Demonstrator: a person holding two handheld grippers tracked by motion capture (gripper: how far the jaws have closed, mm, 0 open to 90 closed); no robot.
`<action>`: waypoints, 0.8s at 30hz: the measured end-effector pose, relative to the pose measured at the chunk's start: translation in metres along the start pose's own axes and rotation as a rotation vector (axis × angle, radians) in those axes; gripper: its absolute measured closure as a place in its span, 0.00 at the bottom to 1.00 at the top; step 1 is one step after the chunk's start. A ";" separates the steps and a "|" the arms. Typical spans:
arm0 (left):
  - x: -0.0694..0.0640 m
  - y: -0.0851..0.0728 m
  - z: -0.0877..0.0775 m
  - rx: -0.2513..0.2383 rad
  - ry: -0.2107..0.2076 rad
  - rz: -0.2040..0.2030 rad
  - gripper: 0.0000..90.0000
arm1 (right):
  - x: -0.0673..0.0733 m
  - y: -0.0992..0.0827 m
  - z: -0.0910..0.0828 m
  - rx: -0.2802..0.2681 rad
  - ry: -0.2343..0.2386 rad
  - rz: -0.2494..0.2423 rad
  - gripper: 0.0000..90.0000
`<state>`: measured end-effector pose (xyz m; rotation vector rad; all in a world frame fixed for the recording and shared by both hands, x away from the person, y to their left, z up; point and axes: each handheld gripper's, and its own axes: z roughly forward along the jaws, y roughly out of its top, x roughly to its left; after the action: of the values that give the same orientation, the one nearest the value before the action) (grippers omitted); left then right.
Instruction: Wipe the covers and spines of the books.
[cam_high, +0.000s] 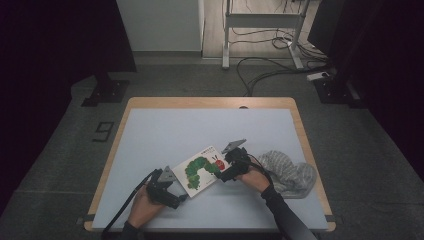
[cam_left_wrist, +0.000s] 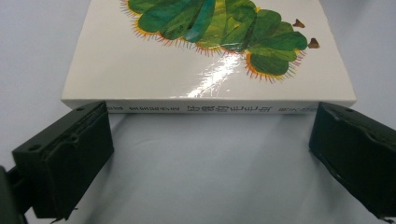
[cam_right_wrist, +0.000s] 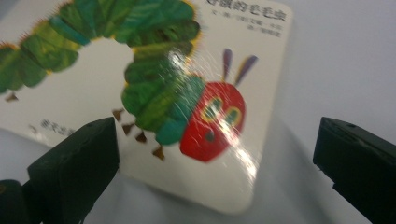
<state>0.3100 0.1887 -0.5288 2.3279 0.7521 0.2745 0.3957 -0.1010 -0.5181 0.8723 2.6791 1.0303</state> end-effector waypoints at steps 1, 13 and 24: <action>0.000 0.000 0.000 0.000 0.000 0.000 0.00 | 0.000 0.002 0.002 -0.003 0.009 0.007 0.00; 0.000 0.000 0.000 -0.001 0.000 -0.001 0.00 | -0.002 0.015 0.019 -0.005 0.067 0.051 0.00; 0.000 0.000 0.000 -0.001 0.000 -0.001 0.00 | -0.004 0.020 0.013 -0.022 0.105 0.110 0.03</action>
<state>0.3100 0.1888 -0.5289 2.3270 0.7525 0.2744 0.4123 -0.0839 -0.5154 0.9988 2.7251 1.1580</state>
